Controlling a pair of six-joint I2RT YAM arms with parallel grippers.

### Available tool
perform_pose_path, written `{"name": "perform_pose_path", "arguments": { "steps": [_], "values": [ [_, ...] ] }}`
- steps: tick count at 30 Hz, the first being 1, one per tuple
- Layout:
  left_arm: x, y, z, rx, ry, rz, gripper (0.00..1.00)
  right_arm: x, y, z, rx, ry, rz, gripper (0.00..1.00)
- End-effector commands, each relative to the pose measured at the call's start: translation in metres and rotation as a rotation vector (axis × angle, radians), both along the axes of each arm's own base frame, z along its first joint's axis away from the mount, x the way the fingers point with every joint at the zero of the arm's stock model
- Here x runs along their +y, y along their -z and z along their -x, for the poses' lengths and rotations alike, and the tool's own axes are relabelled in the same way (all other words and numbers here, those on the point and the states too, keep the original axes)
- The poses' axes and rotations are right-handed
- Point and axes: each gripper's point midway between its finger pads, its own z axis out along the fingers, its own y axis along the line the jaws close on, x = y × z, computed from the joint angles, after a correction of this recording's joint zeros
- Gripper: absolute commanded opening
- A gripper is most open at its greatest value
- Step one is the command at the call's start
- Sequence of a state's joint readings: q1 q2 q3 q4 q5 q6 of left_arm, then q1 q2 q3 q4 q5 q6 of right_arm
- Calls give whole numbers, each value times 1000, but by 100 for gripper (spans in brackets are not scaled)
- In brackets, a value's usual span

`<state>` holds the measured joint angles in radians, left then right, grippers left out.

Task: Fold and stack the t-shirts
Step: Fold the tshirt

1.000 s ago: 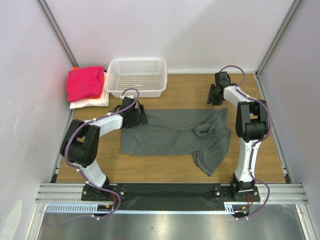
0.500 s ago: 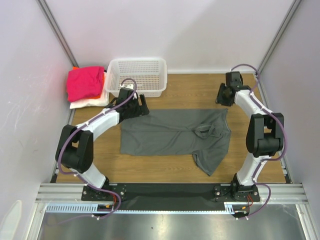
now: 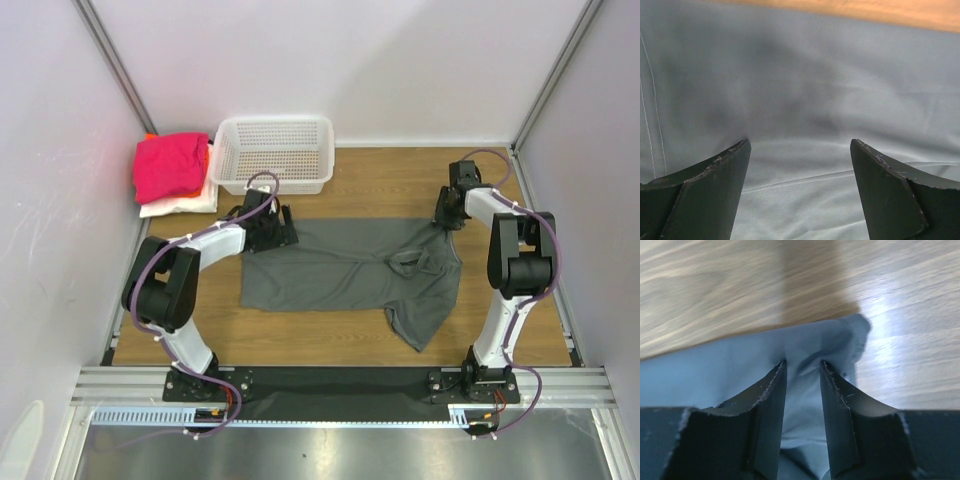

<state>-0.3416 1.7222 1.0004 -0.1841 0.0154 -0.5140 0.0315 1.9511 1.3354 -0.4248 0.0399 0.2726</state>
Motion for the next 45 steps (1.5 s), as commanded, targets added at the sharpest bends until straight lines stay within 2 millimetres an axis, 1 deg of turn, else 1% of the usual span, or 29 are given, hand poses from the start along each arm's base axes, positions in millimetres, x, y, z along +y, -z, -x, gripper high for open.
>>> {"name": "perform_pose_path", "arguments": {
  "steps": [1,2,6,11,13,15,16,17,18,19,20,21,22,23,24,25,26,28,29,31,32,33,36,37,38,40,43,44,45],
  "values": [
    [3,5,0,4,-35,29,87,-23,3,-14,-26,37,33,38],
    [5,9,3,15,-43,24,87,-35,5,-13,-21,62,36,38],
    [12,18,10,39,-64,9,87,-48,6,-14,-24,86,46,38],
    [14,18,9,40,-61,9,87,-47,-2,-21,-54,76,20,38],
    [13,16,7,34,-52,10,87,-41,-16,-28,-87,64,-11,38],
    [10,12,3,22,-42,14,87,-31,-31,-31,-116,39,-59,41],
    [9,9,0,14,-32,15,87,-27,-43,-35,-141,32,-71,44],
    [7,8,0,16,-23,21,87,-22,-60,-35,-168,24,-96,45],
    [6,5,-1,11,-14,24,87,-18,-71,-35,-188,15,-108,46],
    [5,3,-3,7,-3,23,87,-11,-80,-33,-201,1,-115,50],
    [3,-3,-6,-2,3,27,87,-7,-97,-29,-225,-2,-121,51],
    [0,-11,-8,-21,23,37,87,-2,-102,-25,-231,-17,-129,52],
    [-3,-20,-12,-42,32,43,87,8,-101,-18,-221,-40,-137,54],
    [-4,-26,-14,-53,36,42,87,13,-111,-11,-230,-54,-141,54],
    [-7,-36,-16,-75,44,47,87,12,-110,-6,-223,-44,-139,54],
    [-8,-42,-18,-90,55,43,87,26,-107,2,-208,-67,-142,55],
    [-10,-51,-21,-102,60,42,88,35,-96,14,-174,-78,-149,55],
    [-13,-68,-26,-137,65,34,87,40,-89,26,-164,-67,-159,56],
    [-12,-70,-26,-136,60,26,87,42,-73,40,-124,-63,-161,56],
    [-9,-72,-27,-149,43,2,88,42,-66,47,-119,-43,-172,56],
    [-9,-69,-26,-141,43,2,88,42,-60,51,-107,-36,-169,56],
    [-4,-65,-26,-139,21,-17,88,40,-51,57,-89,-22,-165,55],
    [0,-47,-22,-106,4,-30,88,32,-41,60,-78,18,-133,55],
    [-1,-46,-23,-109,4,-26,88,30,-39,60,-78,23,-124,55],
    [-3,-38,-24,-102,4,-18,88,27,-36,60,-73,36,-113,55],
    [-5,-33,-26,-94,0,-14,88,25,-31,60,-73,45,-106,55],
    [-6,-19,-27,-68,-13,-2,88,23,-22,59,-61,51,-104,54],
    [-6,-17,-28,-71,-19,4,88,22,-18,59,-53,53,-104,54],
    [-6,-9,-26,-53,-24,3,88,23,-10,61,-35,52,-102,54]
  ]
}}
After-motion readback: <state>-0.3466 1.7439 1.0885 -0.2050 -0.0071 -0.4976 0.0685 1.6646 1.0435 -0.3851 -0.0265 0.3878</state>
